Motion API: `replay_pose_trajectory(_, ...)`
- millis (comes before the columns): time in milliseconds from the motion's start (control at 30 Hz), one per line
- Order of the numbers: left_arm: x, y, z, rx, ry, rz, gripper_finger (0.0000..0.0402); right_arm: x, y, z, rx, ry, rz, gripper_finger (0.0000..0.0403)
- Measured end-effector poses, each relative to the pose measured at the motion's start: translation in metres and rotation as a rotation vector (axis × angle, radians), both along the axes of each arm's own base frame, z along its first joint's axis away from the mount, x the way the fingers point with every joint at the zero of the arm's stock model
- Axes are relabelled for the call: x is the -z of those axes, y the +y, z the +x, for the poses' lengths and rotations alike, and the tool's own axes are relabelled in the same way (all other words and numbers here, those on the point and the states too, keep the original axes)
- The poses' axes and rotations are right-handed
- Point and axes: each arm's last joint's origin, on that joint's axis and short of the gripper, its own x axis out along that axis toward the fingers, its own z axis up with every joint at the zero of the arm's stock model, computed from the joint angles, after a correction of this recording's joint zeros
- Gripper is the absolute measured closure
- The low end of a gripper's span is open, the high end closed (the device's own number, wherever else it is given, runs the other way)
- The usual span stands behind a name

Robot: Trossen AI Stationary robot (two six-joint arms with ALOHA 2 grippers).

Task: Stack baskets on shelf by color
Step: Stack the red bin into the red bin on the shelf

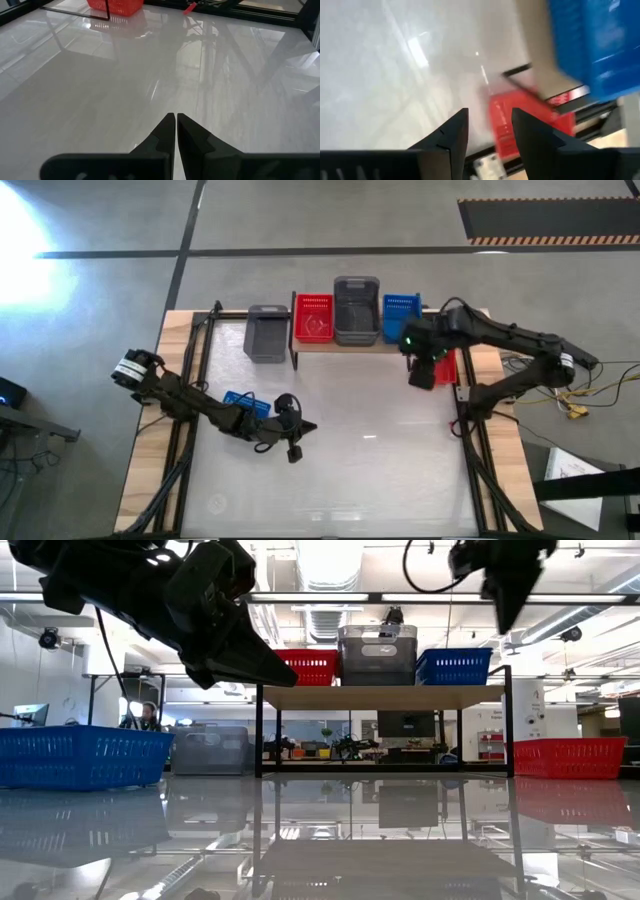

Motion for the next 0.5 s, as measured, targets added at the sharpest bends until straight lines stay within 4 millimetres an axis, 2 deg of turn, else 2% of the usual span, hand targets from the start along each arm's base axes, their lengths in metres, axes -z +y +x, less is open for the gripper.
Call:
replay_pose_trajectory(100,0.000,-0.001,0.000,0.003,0.000,0.000,0.0401,0.011,0.020,-0.009,0.000,0.012,0.026,0.0265)
replay_pose_trajectory(233,0.000,-0.001,0.000,0.004,0.001,0.000,0.0401,0.034,0.042,-0.025,0.024,0.033,0.042,0.0271)
replay_pose_trajectory(500,0.000,-0.001,0.000,0.005,0.001,0.000,0.0401,0.098,0.064,-0.046,0.054,-0.029,0.057,0.0276)
